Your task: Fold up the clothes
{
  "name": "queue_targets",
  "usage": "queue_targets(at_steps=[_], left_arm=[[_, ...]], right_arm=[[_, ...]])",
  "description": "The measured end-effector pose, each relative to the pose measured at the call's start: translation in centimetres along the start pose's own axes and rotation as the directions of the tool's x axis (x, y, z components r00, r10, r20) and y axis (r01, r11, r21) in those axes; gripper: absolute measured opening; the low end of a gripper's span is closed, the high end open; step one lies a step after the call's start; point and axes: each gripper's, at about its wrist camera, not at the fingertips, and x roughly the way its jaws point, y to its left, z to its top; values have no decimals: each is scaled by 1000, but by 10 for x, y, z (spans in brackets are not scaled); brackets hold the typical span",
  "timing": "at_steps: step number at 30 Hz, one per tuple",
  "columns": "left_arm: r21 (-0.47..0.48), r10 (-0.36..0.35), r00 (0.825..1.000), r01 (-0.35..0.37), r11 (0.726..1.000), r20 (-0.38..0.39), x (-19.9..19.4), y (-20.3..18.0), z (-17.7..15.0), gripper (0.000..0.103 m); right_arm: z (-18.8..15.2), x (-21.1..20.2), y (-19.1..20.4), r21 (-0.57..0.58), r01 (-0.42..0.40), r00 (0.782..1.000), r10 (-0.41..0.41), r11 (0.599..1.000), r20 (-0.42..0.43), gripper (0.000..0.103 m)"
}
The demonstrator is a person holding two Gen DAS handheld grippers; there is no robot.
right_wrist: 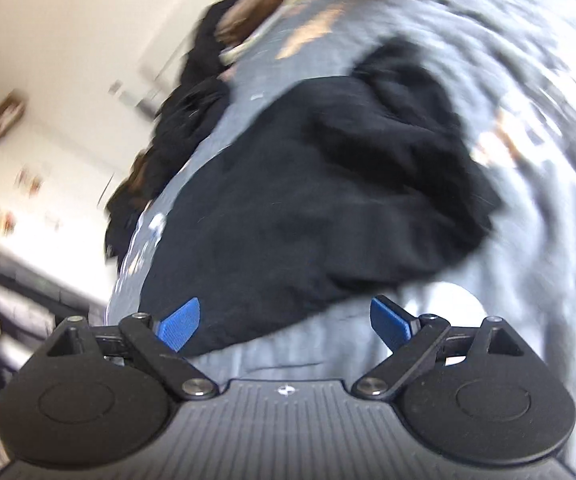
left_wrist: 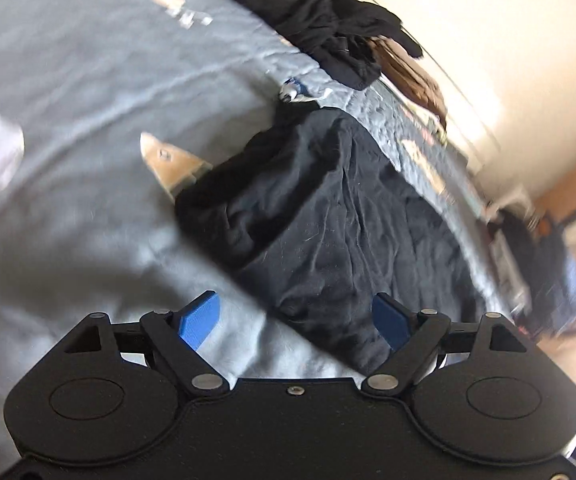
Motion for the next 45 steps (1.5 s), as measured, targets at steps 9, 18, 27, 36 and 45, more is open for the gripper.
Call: queue_targets(at_steps=[9,18,27,36,45], left_arm=[[-79,-17,998,22,997,67,19,17,4,82],[-67,-64,991,72,995,114,36,11,7,76],[-83,-100,986,112,990,134,51,11,9,58],[-79,-73,988,84,993,133,61,8,11,57],[-133,-105,989,119,984,106,51,14,11,23]], right_arm=[[8,24,-36,158,4,999,-11,987,46,92],[10,39,-41,175,-36,990,10,984,144,95],[19,49,-38,165,-66,979,32,984,200,96],[20,57,-30,125,-7,980,-18,992,201,94],[25,48,-28,176,-28,976,-11,984,217,5]])
